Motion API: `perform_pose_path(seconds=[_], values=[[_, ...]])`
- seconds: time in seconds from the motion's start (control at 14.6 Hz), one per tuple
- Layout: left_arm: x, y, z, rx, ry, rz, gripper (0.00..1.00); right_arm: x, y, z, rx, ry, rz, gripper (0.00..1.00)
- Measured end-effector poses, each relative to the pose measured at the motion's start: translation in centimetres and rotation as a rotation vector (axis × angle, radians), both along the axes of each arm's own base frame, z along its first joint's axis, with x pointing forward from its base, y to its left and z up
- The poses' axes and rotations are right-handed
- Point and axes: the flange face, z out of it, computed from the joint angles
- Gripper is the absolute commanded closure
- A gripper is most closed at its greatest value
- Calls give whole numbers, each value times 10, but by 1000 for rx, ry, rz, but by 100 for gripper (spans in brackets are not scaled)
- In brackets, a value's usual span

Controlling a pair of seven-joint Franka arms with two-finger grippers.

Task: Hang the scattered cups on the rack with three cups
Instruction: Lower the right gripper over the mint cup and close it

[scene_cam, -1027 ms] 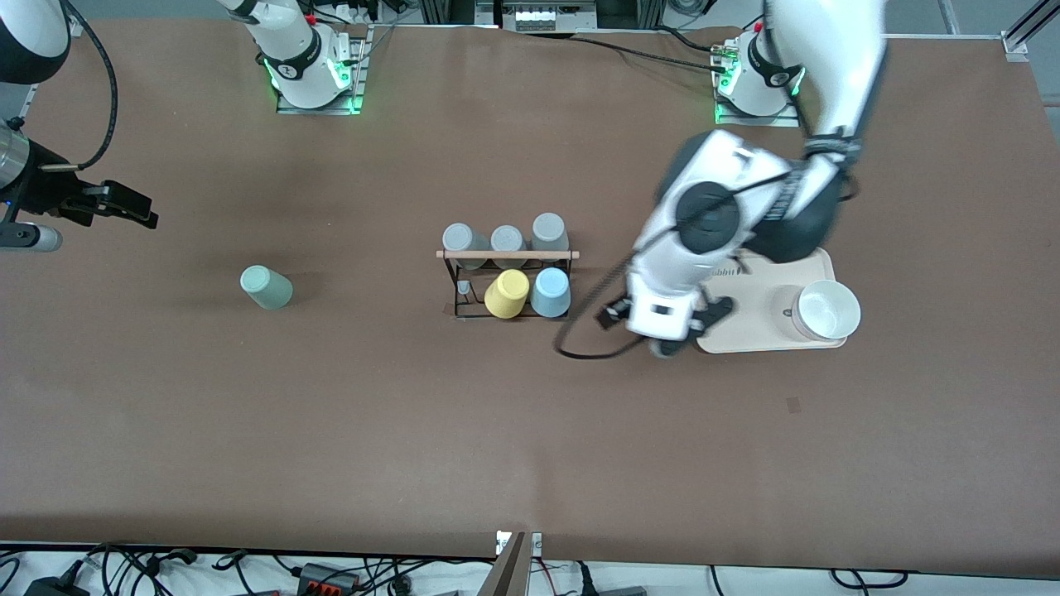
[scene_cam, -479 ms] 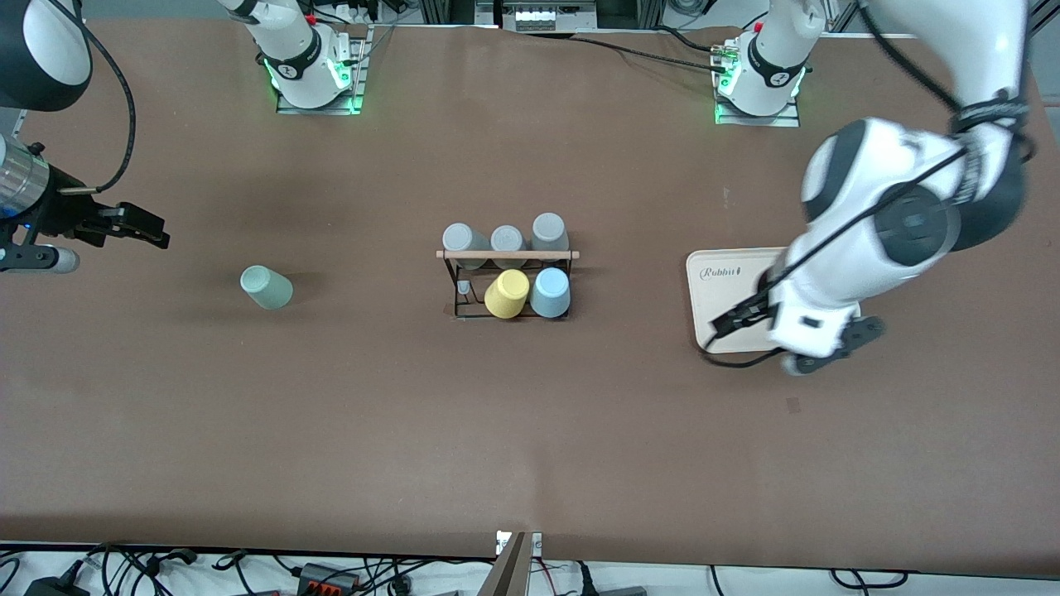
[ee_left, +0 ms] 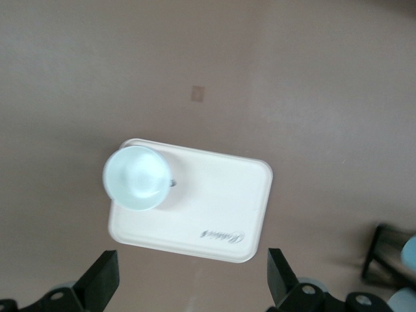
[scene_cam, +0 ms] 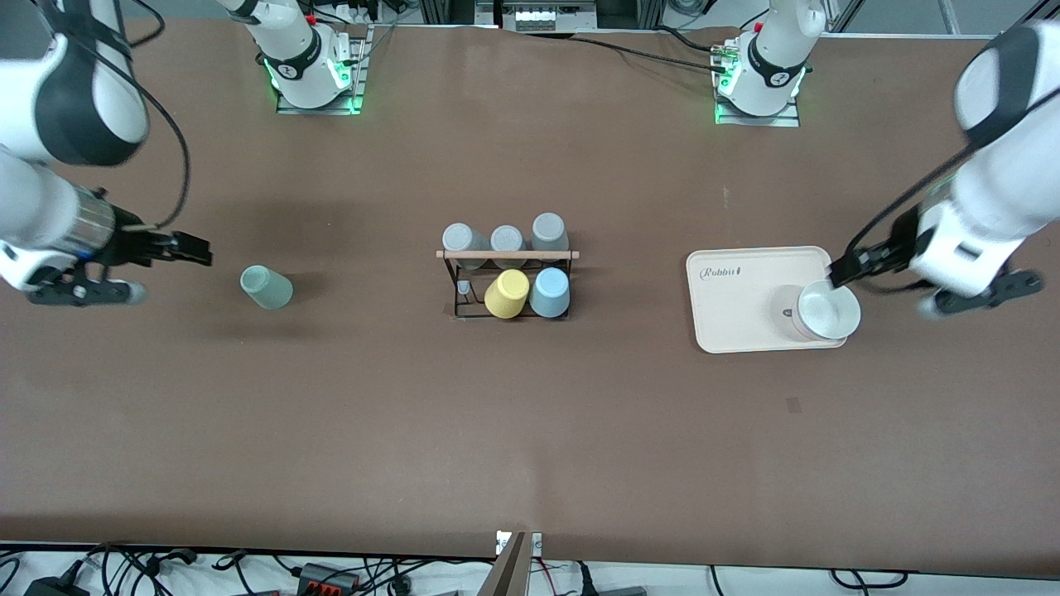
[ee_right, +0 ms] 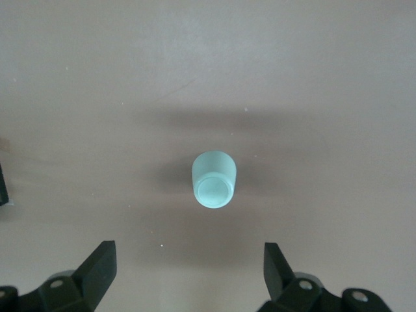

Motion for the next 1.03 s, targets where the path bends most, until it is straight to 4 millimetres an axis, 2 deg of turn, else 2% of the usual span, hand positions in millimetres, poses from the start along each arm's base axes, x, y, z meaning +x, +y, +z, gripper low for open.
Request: perform_pose_path(seconds=[0.14,0.27,0.48,0.68,0.89,1.03], values=[[-24,8,15,8,7,-65,0,4,5,-24,-2,18,9,0],[-40,14,30,12,2,-127,0,5,4,-50,-3,21,6,0],[-52,36,48,13,-15,-181,0,1,-5,-109,-7,23,-8,0],[-55,42,74,15,-42,-191,0,-9,-9,-159,-10,36,-14,0],[-54,43,110,15,-48,-203,0,-17,-9,-183,-12,69,-14,0],[-49,44,114,14,-46,-204,0,-18,-9,-194,-12,84,-14,0]])
